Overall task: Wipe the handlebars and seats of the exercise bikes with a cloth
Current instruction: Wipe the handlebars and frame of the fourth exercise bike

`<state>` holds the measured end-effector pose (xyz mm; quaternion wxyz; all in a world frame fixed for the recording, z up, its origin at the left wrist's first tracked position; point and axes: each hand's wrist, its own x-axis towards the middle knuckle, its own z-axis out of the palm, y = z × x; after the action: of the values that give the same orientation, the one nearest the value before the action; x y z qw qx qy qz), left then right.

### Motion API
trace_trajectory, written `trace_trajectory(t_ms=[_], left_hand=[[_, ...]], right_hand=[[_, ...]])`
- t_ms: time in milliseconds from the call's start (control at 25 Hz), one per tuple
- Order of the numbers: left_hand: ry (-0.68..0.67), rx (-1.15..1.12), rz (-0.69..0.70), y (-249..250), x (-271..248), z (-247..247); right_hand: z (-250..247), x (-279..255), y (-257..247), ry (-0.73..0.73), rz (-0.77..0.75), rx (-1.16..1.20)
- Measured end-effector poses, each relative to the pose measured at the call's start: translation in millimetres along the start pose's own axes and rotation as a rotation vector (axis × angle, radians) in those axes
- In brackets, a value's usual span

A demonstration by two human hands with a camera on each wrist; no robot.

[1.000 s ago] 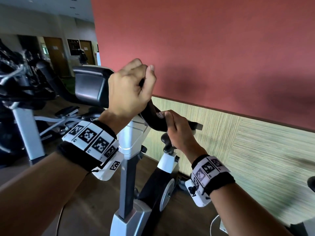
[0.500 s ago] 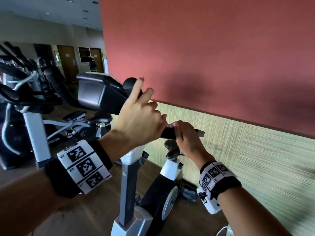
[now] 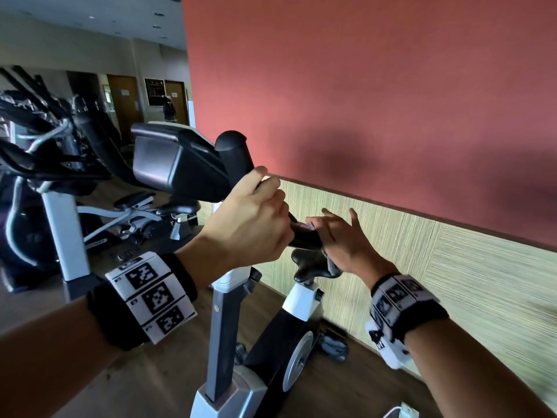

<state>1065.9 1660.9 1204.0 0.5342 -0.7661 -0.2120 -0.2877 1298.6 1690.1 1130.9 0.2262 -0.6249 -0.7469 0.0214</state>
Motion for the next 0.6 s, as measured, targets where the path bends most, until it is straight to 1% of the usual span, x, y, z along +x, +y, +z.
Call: trace_trajectory(t_ms=[40, 80, 160, 240, 280, 320, 440, 480, 600], left_hand=[[0.012, -0.002, 0.000, -0.3, 0.5, 1.4], [0.020, -0.005, 0.001, -0.3, 0.8, 1.9], [0.026, -0.010, 0.011, -1.6, 1.3, 2.4], [0.029, -0.008, 0.011, -2.1, 1.2, 2.6], [0.032, -0.008, 0.017, -1.8, 0.3, 2.7], [0.037, -0.009, 0.027, -2.1, -1.0, 3.0], [0.045, -0.008, 0.034, -4.5, -3.9, 2.1], [0.049, -0.010, 0.025, -4.3, -2.9, 2.1], [0.061, -0.013, 0.009, -2.2, 1.0, 4.6]], right_hand=[[0.2, -2.8, 4.7, 0.032, -0.011, 0.020], [-1.6, -1.7, 6.7, 0.019, -0.014, 0.001], [-9.4, 10.8, 5.2, -0.081, 0.004, -0.060], [-14.3, 22.0, -0.5, -0.150, 0.042, -0.060], [-12.1, 21.2, -0.2, -0.141, 0.035, -0.056], [-7.5, 15.5, 3.3, -0.093, 0.009, -0.052], [8.7, -13.0, 17.4, 0.107, -0.118, -0.087], [9.2, -14.0, 20.0, 0.116, -0.116, -0.096], [-10.3, 5.3, 6.1, -0.032, -0.023, -0.138]])
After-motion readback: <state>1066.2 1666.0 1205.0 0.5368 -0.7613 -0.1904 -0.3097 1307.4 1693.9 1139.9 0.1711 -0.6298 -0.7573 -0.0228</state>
